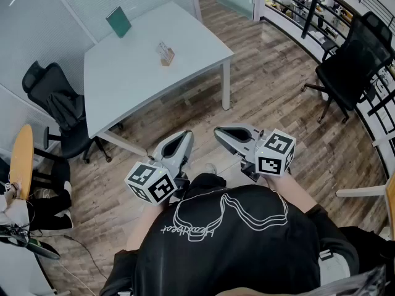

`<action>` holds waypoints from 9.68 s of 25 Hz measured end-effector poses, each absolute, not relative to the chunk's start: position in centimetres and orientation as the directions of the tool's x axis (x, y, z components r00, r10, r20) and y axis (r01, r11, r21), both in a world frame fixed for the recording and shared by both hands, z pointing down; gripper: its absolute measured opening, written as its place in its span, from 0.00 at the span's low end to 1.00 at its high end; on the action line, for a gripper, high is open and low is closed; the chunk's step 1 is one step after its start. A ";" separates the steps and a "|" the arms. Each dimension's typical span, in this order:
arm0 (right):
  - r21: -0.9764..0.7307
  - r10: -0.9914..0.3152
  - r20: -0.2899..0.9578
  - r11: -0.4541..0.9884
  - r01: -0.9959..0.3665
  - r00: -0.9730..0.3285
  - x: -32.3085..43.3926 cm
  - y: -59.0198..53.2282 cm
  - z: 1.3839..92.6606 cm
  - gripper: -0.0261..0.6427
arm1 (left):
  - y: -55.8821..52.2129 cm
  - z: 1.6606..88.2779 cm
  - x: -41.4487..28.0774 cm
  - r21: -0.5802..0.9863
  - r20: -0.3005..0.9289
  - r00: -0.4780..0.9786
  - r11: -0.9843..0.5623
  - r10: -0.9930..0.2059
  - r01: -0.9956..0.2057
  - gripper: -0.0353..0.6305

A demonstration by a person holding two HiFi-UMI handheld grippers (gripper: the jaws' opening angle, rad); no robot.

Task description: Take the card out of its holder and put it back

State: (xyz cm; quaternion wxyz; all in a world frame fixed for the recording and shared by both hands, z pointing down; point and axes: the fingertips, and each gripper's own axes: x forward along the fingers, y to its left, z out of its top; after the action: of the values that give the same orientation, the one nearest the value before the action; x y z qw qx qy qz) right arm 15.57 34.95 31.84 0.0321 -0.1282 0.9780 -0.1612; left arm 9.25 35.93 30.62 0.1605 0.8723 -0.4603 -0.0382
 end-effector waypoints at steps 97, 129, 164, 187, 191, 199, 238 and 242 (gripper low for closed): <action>-0.694 -0.282 0.227 0.625 -0.358 -0.932 -6.5 -16.1 48.3 0.05 | -25.4 54.0 -22.0 0.266 0.369 0.339 -0.252 -0.865 -0.931 0.24; -0.751 -0.253 0.276 0.545 -0.372 -0.927 -6.5 -16.0 51.2 0.05 | -26.1 53.2 -21.6 0.248 0.396 0.338 -0.256 -0.853 -0.935 0.09; -0.685 -0.295 0.131 0.663 -0.301 -0.946 0.4 -11.5 40.5 0.05 | -17.2 40.0 -18.3 0.229 0.280 0.220 -0.158 -0.934 -0.961 0.09; -0.574 -0.209 0.096 0.787 -0.226 -0.973 3.1 -4.2 38.1 0.05 | -3.4 37.0 -7.6 0.442 0.222 0.343 -0.219 -0.913 -0.870 0.09; -0.575 -0.218 0.104 0.783 -0.237 -0.970 3.5 -4.1 38.2 0.05 | -3.2 37.2 -7.4 0.447 0.224 0.346 -0.219 -0.911 -0.867 0.09; -0.582 -0.233 0.113 0.772 -0.255 -0.966 2.9 -4.7 38.9 0.05 | -4.1 37.6 -8.3 0.436 0.231 0.344 -0.219 -0.910 -0.873 0.09; -0.642 -0.360 0.178 0.662 -0.385 -0.916 -3.6 -16.5 44.2 0.05 | -23.1 42.3 -21.6 0.256 0.269 0.320 -0.253 -0.908 -0.933 0.09; -0.655 -0.372 0.200 0.637 -0.405 -0.907 -3.8 -17.7 45.4 0.05 | -24.6 44.4 -22.1 0.242 0.298 0.324 -0.257 -0.898 -0.936 0.09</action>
State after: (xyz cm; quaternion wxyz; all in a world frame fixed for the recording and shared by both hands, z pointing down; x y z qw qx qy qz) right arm -3.77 -17.68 45.35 -0.0230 -0.2148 0.9045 -0.3677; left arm -22.13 -24.60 44.40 0.1893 0.7913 -0.5792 0.0500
